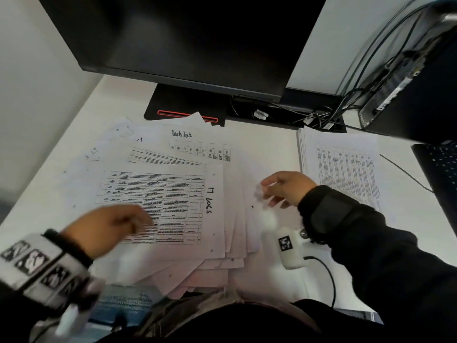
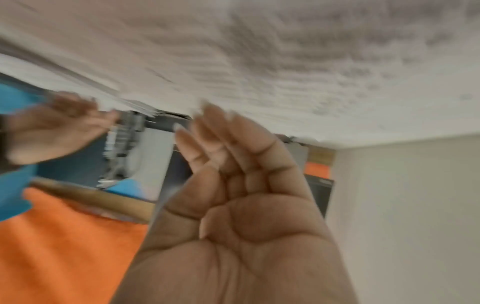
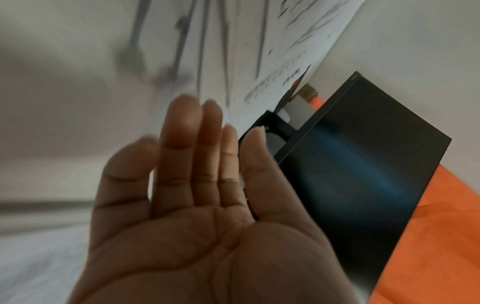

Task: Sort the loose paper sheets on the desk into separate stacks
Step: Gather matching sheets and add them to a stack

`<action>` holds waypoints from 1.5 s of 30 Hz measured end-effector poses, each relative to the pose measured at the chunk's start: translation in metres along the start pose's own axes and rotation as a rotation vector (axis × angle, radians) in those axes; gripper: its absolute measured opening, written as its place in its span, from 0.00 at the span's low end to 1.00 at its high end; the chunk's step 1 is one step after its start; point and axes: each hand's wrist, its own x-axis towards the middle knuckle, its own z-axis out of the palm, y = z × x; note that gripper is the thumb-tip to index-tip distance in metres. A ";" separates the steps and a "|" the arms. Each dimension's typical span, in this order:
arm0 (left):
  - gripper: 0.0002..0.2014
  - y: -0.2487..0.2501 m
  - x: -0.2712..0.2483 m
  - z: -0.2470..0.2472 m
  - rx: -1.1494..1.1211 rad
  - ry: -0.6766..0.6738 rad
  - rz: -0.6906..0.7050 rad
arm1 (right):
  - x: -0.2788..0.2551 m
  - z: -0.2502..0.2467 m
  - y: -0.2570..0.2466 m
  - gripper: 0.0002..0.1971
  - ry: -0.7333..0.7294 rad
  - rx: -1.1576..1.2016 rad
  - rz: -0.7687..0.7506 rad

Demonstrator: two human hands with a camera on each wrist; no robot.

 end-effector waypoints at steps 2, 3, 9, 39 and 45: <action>0.21 -0.016 0.028 -0.026 0.036 0.284 -0.037 | 0.004 0.020 -0.004 0.13 -0.039 0.087 0.057; 0.17 -0.027 0.043 -0.037 0.050 0.393 -0.110 | 0.007 0.027 -0.005 0.16 -0.040 0.119 0.089; 0.24 -0.078 0.074 -0.044 0.119 0.453 -0.520 | 0.017 0.063 -0.007 0.23 0.040 0.178 0.161; 0.36 0.064 0.092 -0.045 0.374 0.413 0.363 | -0.017 0.035 -0.023 0.10 0.293 0.185 -0.290; 0.44 0.048 0.108 -0.028 0.409 -0.040 0.173 | -0.016 0.041 -0.014 0.10 0.304 0.359 -0.264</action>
